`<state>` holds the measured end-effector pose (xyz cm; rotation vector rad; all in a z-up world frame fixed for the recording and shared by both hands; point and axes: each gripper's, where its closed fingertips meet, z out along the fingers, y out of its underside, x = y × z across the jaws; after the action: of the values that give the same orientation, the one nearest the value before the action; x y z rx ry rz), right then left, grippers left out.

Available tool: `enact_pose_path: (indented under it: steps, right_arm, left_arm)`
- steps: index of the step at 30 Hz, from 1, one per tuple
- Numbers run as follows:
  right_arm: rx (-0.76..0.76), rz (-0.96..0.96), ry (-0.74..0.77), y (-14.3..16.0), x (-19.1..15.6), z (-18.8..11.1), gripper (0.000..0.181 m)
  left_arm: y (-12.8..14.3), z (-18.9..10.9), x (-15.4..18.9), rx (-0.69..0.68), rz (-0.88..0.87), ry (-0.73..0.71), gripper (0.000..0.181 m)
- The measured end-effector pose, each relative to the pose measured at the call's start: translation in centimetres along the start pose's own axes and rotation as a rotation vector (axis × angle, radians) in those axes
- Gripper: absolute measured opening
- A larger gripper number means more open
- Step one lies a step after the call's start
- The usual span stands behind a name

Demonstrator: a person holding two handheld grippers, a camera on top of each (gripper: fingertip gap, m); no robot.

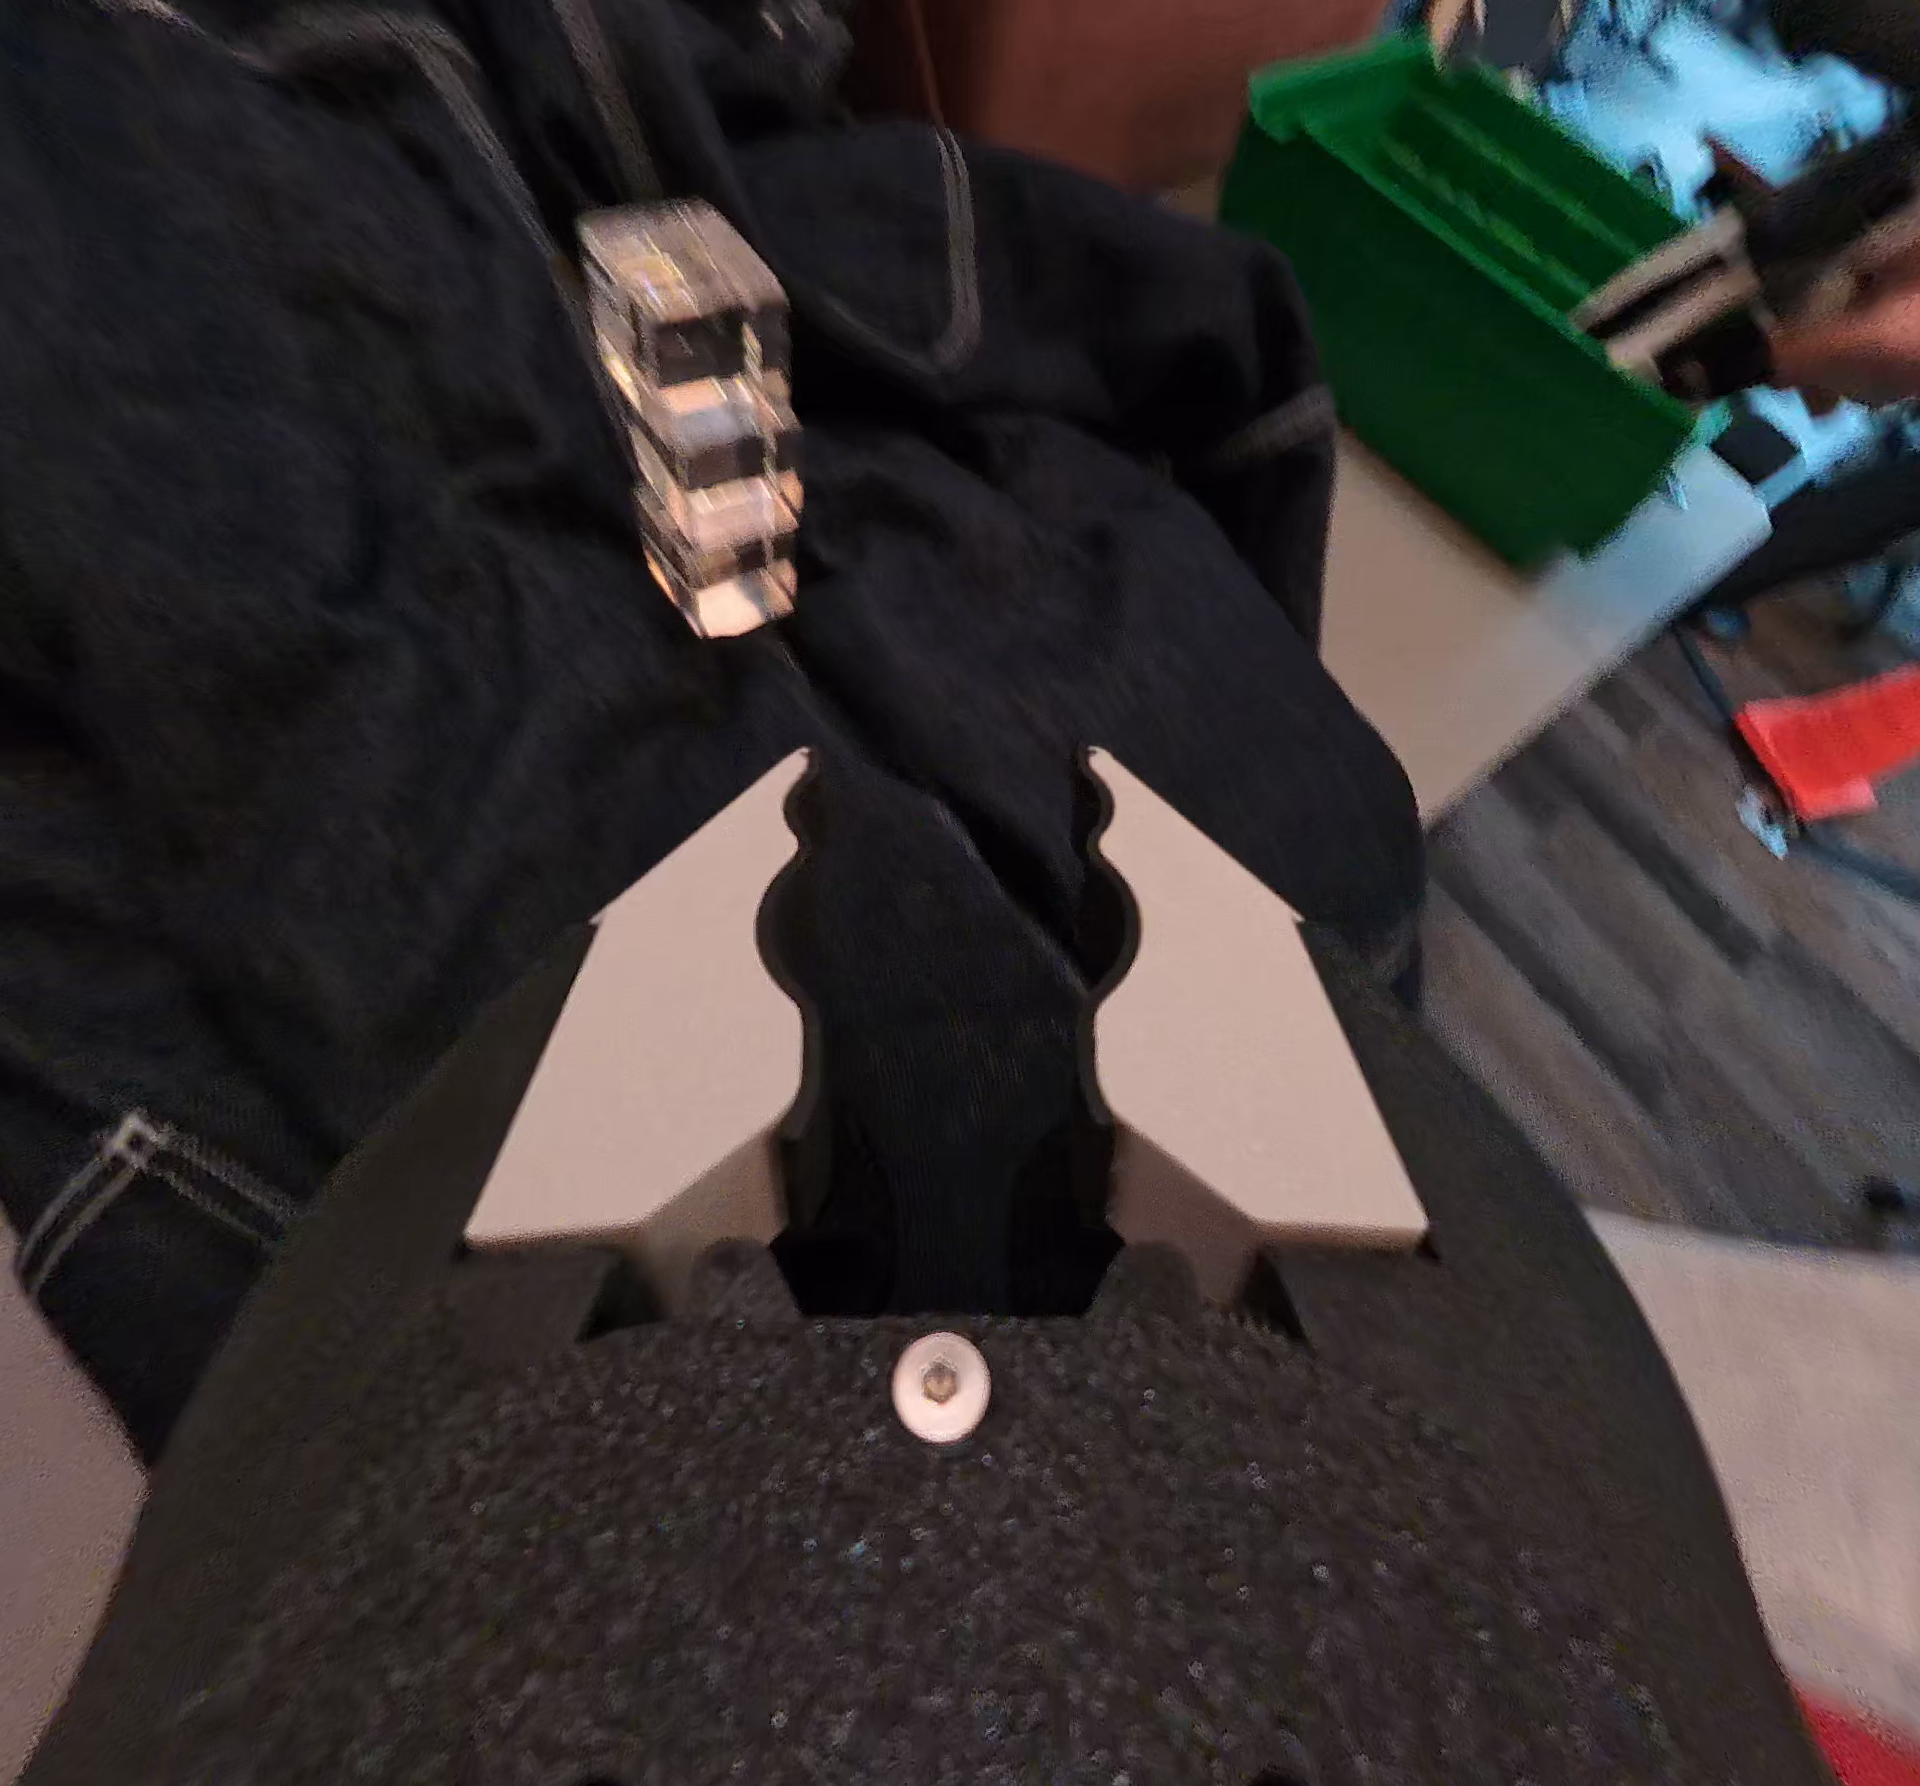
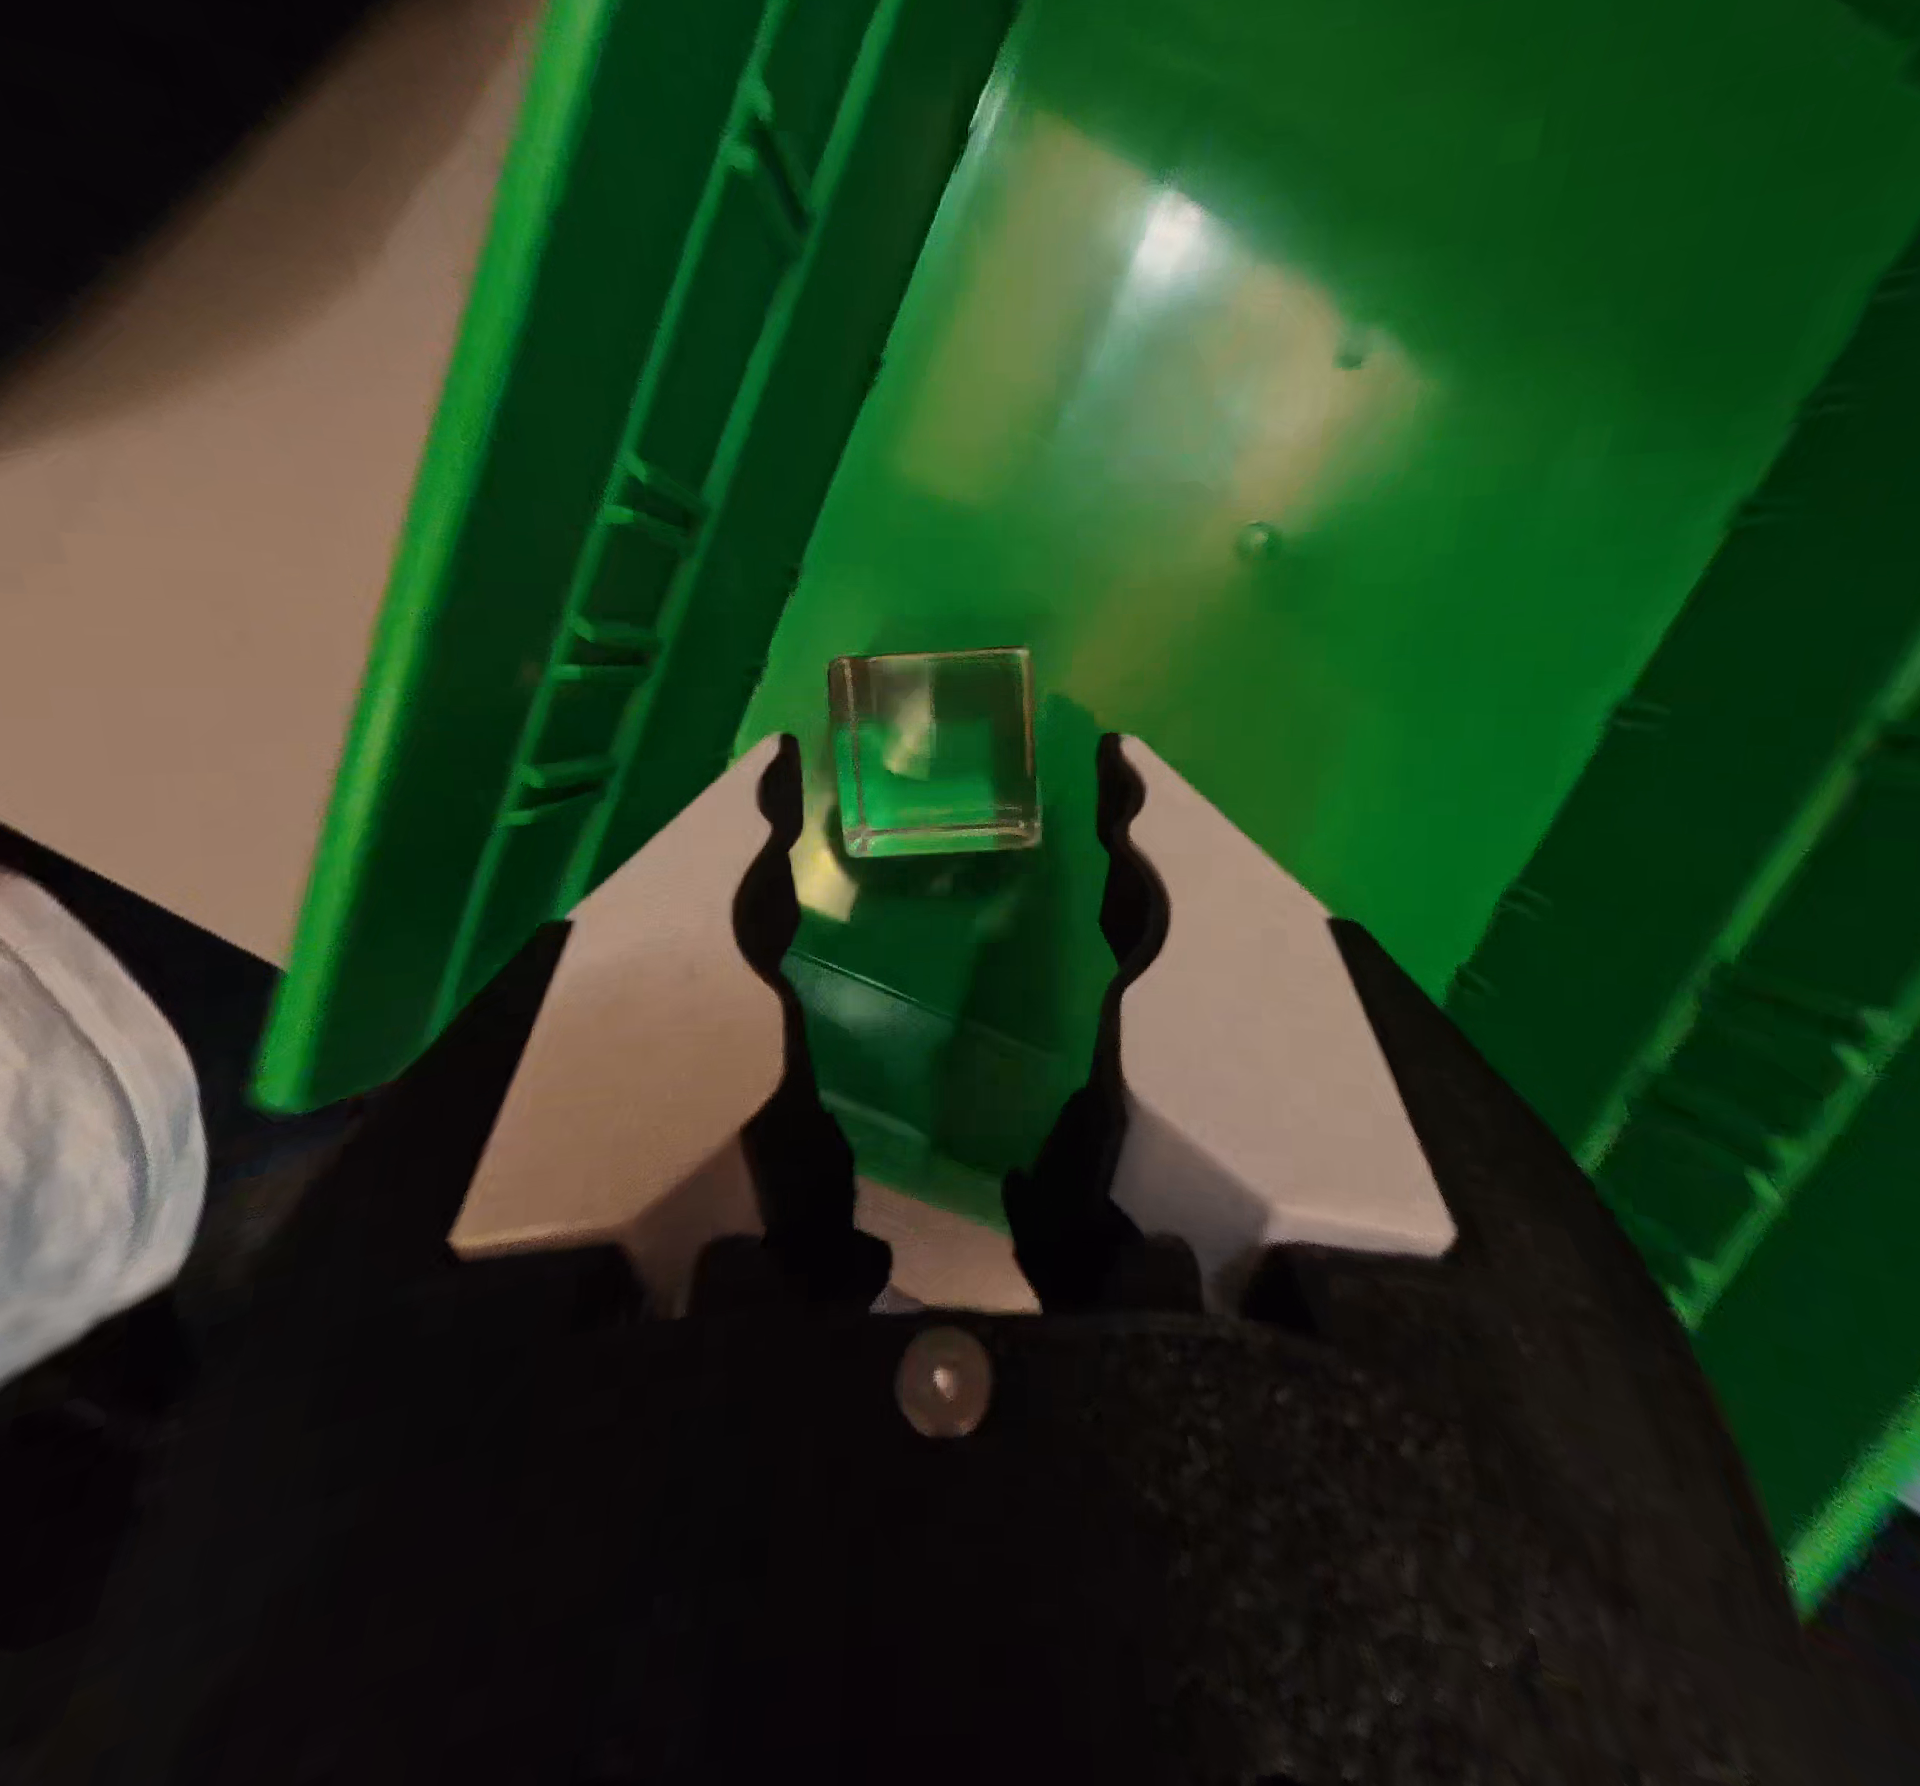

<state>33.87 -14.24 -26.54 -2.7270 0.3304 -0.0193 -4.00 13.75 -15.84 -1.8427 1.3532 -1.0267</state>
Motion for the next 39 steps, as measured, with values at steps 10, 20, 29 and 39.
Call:
enact_pose_path:
  steps: [10,20,29,39]
  right_arm:
    - [0.692,0.241,0.180,-6.5,-11.7,-11.0,0.066]
    - [0.926,-0.093,-0.211,-12.9,-33.7,-5.0,0.079]
    - [1.213,-0.168,-0.201,-23.3,-37.8,-5.1,0.078]
    - [1.438,-0.228,-0.184,-29.2,-41.9,-9.0,0.055]
  left_arm:
    - [-6.2,10.1,-6.4,0.155,-0.106,-0.410,0.059]
    - [-6.8,12.3,-7.5,0.121,-0.117,-0.375,0.044]
    - [-10.8,6.6,-2.6,0.312,-0.458,0.207,0.044]
    - [-11.2,-1.4,0.3,0.345,-0.850,0.829,0.043]
